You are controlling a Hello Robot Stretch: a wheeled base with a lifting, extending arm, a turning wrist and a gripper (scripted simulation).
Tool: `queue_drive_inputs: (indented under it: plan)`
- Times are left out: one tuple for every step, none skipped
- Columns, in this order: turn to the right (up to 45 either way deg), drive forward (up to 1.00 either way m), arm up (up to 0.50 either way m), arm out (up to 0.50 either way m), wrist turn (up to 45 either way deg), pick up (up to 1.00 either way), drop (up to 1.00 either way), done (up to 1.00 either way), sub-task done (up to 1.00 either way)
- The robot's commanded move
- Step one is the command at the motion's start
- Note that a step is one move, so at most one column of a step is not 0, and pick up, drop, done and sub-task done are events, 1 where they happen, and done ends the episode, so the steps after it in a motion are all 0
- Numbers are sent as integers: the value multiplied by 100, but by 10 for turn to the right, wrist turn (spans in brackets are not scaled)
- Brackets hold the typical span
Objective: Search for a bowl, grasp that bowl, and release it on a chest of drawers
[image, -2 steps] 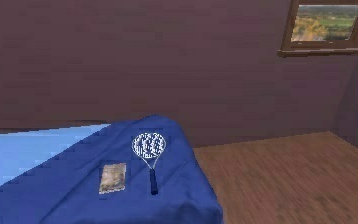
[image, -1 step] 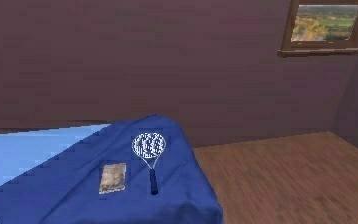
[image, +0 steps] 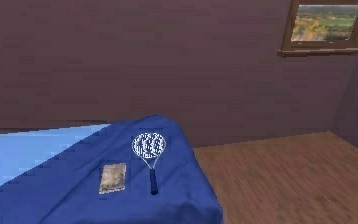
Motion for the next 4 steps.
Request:
queue_drive_inputs:
  plan:
    - [0,0,-26,0,0,0,0,0,0]
    - [0,0,0,0,0,100,0,0,0]
    - [0,0,10,0,0,0,0,0,0]
    - [0,0,16,0,0,0,0,0,0]
